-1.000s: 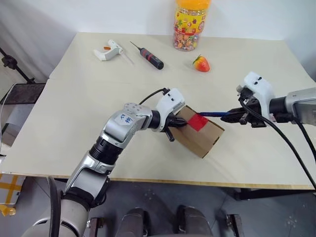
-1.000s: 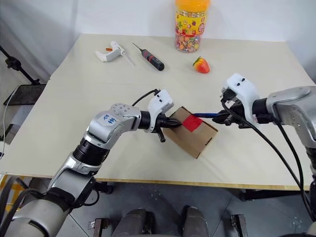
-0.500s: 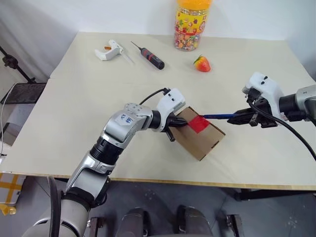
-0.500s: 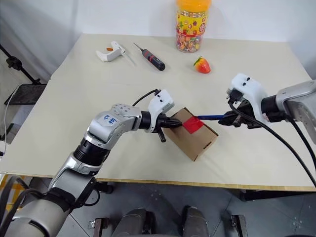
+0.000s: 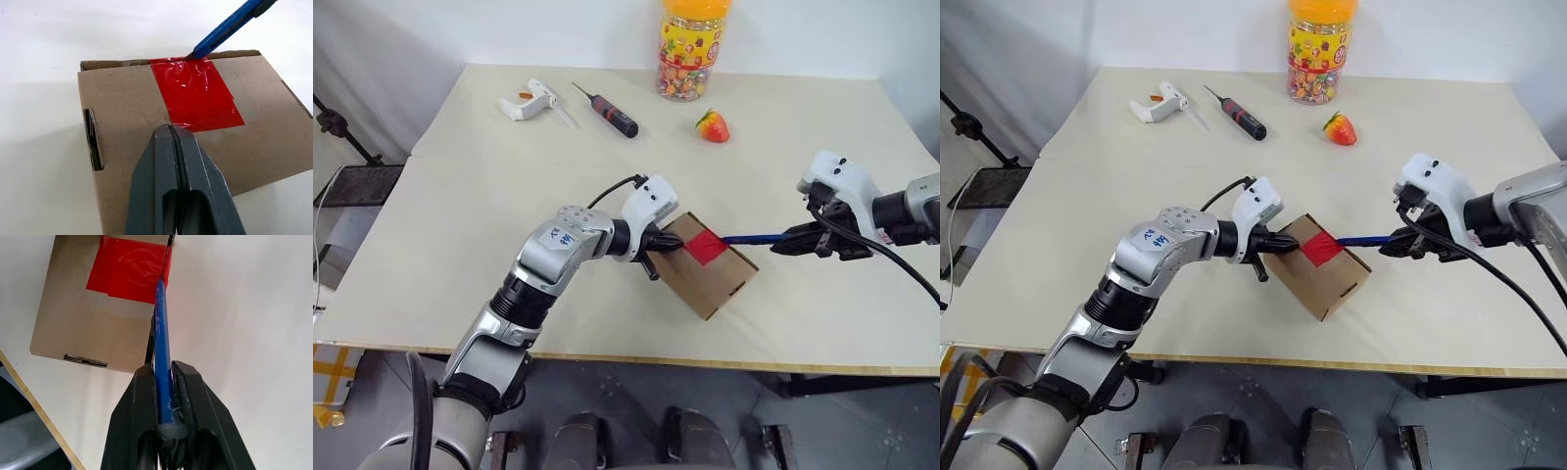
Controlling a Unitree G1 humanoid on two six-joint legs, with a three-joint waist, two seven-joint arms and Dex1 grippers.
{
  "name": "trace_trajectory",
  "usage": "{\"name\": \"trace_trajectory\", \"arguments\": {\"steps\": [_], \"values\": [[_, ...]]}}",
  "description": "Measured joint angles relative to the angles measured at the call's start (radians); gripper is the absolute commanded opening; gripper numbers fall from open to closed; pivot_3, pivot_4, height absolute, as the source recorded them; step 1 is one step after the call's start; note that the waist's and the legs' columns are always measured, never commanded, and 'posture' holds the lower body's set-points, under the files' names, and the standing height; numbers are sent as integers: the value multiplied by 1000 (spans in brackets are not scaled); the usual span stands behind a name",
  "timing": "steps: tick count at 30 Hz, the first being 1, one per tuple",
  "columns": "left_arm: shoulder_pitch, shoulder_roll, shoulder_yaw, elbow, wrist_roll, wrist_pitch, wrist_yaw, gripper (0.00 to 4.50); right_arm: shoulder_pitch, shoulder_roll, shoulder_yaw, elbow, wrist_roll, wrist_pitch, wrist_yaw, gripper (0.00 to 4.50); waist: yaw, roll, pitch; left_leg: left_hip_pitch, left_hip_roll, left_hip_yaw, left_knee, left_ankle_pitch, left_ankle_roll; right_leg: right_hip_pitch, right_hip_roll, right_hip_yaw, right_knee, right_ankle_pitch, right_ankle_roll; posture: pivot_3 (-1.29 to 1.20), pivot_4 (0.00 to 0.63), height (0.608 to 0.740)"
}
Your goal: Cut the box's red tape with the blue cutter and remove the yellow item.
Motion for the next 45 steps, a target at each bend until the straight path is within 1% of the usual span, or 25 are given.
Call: {"name": "trace_trajectory", "arguments": {"steps": [5,9,13,19,21,23,25,26,29,32,36,38,40,43,45], "values": [[8,-1,2,-11,0,0,7,13,11,-4,-7,-2,-1,0,2,167,0,0,0,0,0,0,0,0,0,0,0,0,0,0,0,0,150,740],[15,0,3,-19,0,0,13,13,59,-64,-17,-8,3,7,32,167,0,0,0,0,0,0,0,0,0,0,0,0,0,0,0,0,150,740],[15,2,4,-19,0,0,17,13,97,-92,-40,-19,13,6,48,167,-1,0,0,0,0,0,0,0,0,0,0,1,0,0,0,0,150,740],[14,2,4,-16,0,-1,16,13,196,-99,-259,-28,73,22,28,167,0,0,0,1,0,0,0,0,0,0,0,1,1,0,0,0,150,740],[13,2,3,-11,0,-6,13,13,259,-67,-407,-24,100,19,21,167,1,0,0,1,0,0,0,0,0,1,0,1,1,0,0,0,150,740],[12,1,5,1,0,-13,3,13,365,31,-609,-5,109,-28,-3,167,2,-5,-2,1,0,0,0,0,0,1,0,0,1,0,0,0,150,740],[12,2,9,15,-1,-25,-8,13,450,115,-706,24,87,-100,-53,167,3,-7,-4,1,0,0,0,0,0,2,0,0,1,0,0,0,150,740],[12,1,15,24,-2,-33,-16,13,502,158,-735,43,68,-139,-85,167,3,-7,-4,1,0,0,0,1,0,2,0,0,1,0,0,0,150,740],[12,0,41,41,-8,-41,-34,13,602,276,-762,83,30,-222,-164,167,1,-6,-4,1,0,2,0,1,0,0,0,1,2,0,0,0,150,740],[11,-6,73,64,-26,-56,-63,13,657,395,-793,128,22,-287,-243,167,0,-5,-4,1,0,2,-1,1,0,-1,1,1,2,0,0,0,150,740],[-19,-13,129,64,-73,-62,-107,13,710,488,-802,219,19,-332,-308,167,1,-5,-3,1,-1,2,-1,1,0,-1,0,1,2,0,0,0,150,740],[-37,-7,155,58,-89,-61,-123,0,721,503,-802,250,20,-346,-321,904,0,-4,-3,1,-1,2,-1,2,0,-1,0,2,2,0,0,0,150,740],[-46,15,171,42,-115,-44,-142,0,725,503,-802,267,21,-346,-332,1459,-2,-4,-3,1,0,2,-1,2,0,-1,1,1,2,0,0,0,150,740],[-56,76,211,-1,-161,22,-170,0,736,487,-807,265,32,-323,-350,2454,-3,-2,-2,1,0,2,-2,2,0,-1,1,2,2,0,0,0,150,740],[-54,119,224,-43,-192,71,-185,0,748,452,-812,252,34,-316,-350,3069,-3,-1,-2,1,0,2,-2,2,0,-1,1,2,2,0,0,0,150,740]]}}
